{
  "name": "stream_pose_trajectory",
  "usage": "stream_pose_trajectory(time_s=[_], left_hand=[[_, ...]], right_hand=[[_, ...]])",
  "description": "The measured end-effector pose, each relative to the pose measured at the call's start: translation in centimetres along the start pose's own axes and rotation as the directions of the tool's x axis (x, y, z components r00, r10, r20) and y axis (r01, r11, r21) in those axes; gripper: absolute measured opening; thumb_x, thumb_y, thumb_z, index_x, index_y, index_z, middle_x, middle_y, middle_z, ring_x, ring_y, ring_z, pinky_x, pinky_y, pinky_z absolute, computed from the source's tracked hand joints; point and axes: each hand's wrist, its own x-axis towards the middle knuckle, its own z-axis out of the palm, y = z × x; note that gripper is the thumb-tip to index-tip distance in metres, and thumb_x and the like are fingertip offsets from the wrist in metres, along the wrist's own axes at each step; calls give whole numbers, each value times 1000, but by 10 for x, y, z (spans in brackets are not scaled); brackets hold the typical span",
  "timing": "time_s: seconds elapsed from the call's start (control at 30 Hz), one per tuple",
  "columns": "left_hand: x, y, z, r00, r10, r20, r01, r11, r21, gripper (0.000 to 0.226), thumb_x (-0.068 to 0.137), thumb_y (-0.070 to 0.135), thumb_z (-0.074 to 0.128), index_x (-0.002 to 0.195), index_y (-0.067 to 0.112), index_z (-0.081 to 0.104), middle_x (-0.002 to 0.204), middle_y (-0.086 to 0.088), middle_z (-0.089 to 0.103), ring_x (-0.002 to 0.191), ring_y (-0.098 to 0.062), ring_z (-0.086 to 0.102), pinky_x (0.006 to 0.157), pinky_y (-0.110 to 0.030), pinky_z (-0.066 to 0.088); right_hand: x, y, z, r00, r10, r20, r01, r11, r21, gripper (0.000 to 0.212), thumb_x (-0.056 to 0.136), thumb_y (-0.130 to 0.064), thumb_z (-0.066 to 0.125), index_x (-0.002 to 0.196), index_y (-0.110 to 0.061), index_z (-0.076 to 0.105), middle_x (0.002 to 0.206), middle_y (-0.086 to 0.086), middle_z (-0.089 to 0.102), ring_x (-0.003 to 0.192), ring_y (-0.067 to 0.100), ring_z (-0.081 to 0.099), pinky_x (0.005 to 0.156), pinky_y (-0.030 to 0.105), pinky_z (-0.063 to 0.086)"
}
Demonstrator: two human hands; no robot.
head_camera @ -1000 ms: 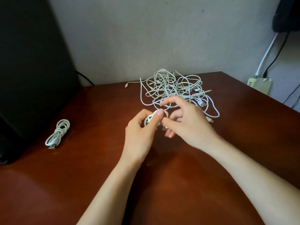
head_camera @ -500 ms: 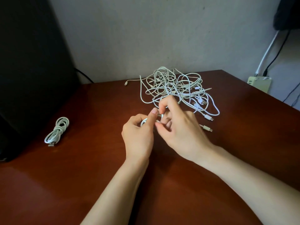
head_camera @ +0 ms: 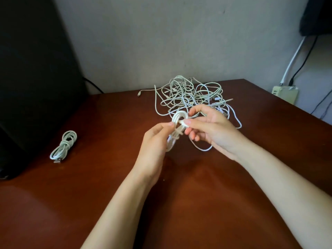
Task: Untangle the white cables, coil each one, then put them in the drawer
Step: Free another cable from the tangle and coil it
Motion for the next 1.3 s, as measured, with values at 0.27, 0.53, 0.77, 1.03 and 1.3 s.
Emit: stream_pose_trajectory(time_s=[0.27, 0.53, 0.77, 1.03, 1.3], left_hand=[[-3, -5, 3, 980, 11, 198, -11, 1000, -5, 30, 81, 27, 62, 103, 6, 67, 91, -8, 67, 88, -21, 54, 84, -38, 37], [-1, -7, 3, 991, 49, 122, -54, 998, 40, 11, 91, 22, 62, 94, 12, 65, 81, -6, 68, 81, -24, 56, 76, -33, 41], [-5, -1, 3, 988, -10, 156, 6, 1000, 25, 21, 95, 18, 54, 108, 5, 65, 86, -2, 67, 75, -12, 62, 70, -23, 47], [-7, 0, 0, 984, 41, 174, -37, 999, -29, 31, 101, 9, 40, 98, 7, 71, 88, -10, 65, 82, -16, 56, 87, -32, 42], [-5, -1, 1, 986, 44, 164, -27, 994, -108, 30, 100, 7, 39, 98, 0, 68, 78, -9, 61, 71, -13, 54, 79, -32, 40]], right_hand=[[3, -4, -11, 987, -105, -118, 94, 991, -96, 9, 89, -1, 60, 86, -9, 57, 57, 4, 61, 45, 8, 51, 44, 16, 40], [5, 2, -6, 962, -245, -116, 208, 942, -265, 14, 88, 0, 61, 87, -12, 54, 56, 2, 62, 44, 11, 52, 45, 19, 42], [7, 9, -6, 947, -296, -128, 246, 919, -309, 12, 88, 1, 61, 90, -9, 56, 58, 2, 63, 48, 12, 59, 50, 20, 48], [2, 14, 3, 960, -263, -93, 244, 953, -178, 31, 81, 5, 68, 102, -10, 52, 69, 6, 62, 54, 10, 60, 57, 18, 51], [3, 22, 13, 933, -339, -124, 304, 923, -236, 32, 85, 2, 65, 99, -21, 48, 71, 0, 54, 52, 8, 55, 50, 21, 46]])
